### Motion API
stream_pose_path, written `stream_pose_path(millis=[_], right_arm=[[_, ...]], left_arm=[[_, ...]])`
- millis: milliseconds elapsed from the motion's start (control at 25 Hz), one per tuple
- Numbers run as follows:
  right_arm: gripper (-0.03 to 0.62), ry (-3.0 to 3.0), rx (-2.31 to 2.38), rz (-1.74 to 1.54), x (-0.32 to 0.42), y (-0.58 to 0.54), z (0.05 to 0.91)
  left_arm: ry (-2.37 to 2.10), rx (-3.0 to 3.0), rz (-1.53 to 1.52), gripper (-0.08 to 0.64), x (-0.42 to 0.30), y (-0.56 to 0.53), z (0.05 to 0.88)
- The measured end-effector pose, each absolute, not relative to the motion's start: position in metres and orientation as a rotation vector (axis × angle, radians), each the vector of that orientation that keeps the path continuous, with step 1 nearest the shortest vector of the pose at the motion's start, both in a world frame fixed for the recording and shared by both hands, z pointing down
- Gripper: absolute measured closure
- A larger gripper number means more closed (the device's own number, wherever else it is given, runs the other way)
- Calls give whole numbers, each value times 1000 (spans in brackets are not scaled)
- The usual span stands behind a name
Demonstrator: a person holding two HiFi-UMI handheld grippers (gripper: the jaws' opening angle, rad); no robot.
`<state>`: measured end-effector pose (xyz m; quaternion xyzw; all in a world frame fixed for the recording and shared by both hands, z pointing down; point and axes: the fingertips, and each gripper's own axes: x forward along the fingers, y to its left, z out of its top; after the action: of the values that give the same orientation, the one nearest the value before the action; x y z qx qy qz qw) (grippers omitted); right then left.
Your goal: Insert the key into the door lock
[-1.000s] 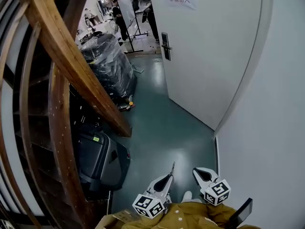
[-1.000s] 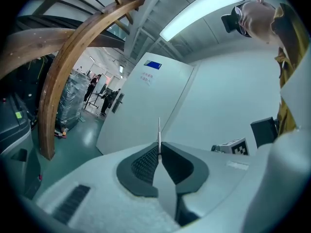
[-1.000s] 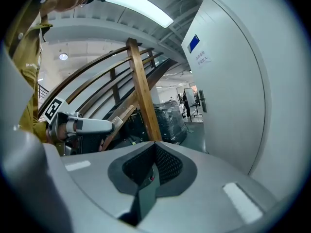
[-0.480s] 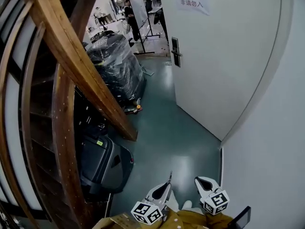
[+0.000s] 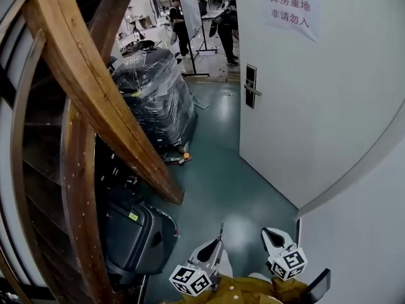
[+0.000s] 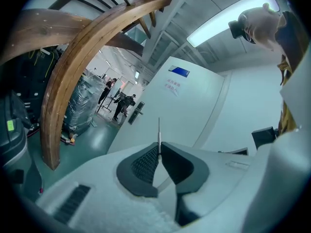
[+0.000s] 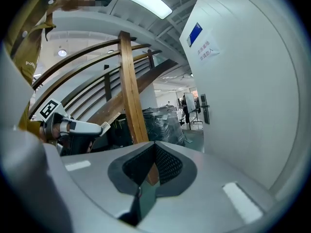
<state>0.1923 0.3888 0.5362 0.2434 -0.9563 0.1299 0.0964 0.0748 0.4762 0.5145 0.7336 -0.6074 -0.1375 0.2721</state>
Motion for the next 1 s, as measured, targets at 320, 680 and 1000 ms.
stream_pose_path(millis=[320,680,1000], right_arm=[[586,-2834,716,379,103,298,529],[586,-2841,719,343,45,134,533],[586,-2932,608,231,-7,-51,488]], left_arm=[[-1609,1989,-398,535,-8,374,502],[-1640,1955,-409,536,-79,217,510],[-1674,2022,-428,535,-115,21,473]])
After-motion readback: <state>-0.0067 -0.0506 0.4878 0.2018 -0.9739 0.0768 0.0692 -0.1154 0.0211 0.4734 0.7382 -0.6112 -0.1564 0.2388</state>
